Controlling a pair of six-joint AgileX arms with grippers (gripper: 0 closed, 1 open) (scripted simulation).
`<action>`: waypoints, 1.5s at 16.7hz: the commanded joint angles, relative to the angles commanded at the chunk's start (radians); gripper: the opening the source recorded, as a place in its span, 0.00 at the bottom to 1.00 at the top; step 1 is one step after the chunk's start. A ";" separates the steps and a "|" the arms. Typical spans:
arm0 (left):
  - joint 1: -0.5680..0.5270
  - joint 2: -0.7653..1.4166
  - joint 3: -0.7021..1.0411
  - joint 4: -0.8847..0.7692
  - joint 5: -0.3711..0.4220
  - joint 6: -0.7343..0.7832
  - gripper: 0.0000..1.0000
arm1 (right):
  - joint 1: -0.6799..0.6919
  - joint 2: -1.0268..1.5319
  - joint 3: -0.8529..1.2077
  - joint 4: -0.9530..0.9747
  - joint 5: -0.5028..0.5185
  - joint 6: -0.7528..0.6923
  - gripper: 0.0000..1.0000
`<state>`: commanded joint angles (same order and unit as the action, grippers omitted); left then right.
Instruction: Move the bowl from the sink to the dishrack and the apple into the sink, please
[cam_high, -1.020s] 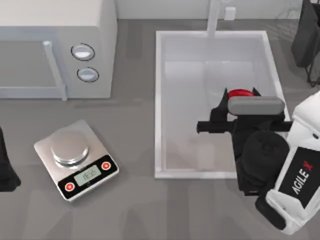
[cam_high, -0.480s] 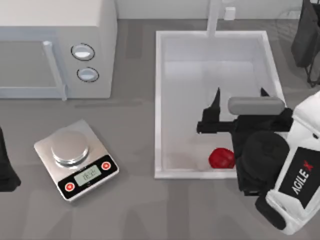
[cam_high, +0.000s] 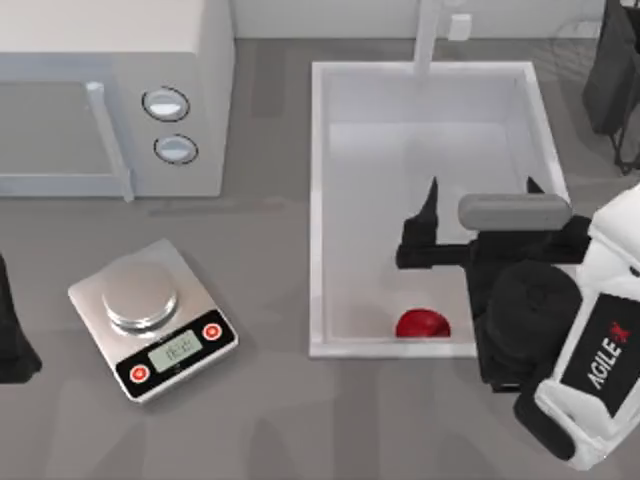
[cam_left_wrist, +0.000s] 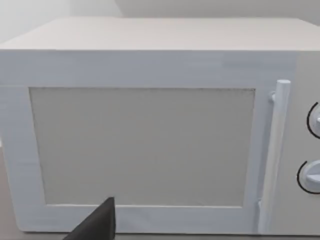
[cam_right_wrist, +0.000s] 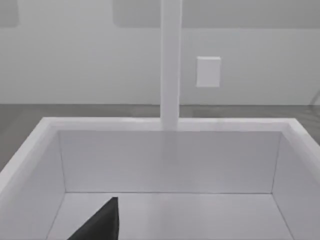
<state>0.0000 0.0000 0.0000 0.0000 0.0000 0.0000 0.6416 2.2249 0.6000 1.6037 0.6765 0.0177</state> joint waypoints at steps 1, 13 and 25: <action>0.000 0.000 0.000 0.000 0.000 0.000 1.00 | -0.013 -0.014 -0.019 -0.019 -0.017 0.003 1.00; 0.000 0.000 0.000 0.000 0.000 0.000 1.00 | -0.475 -0.892 -0.416 -0.919 -0.389 -0.006 1.00; 0.000 0.000 0.000 0.000 0.000 0.000 1.00 | -0.632 -2.119 -0.523 -1.464 -0.632 -0.036 1.00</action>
<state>0.0000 0.0000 0.0000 0.0000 0.0000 0.0000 0.0100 0.1062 0.0771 0.1395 0.0447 -0.0178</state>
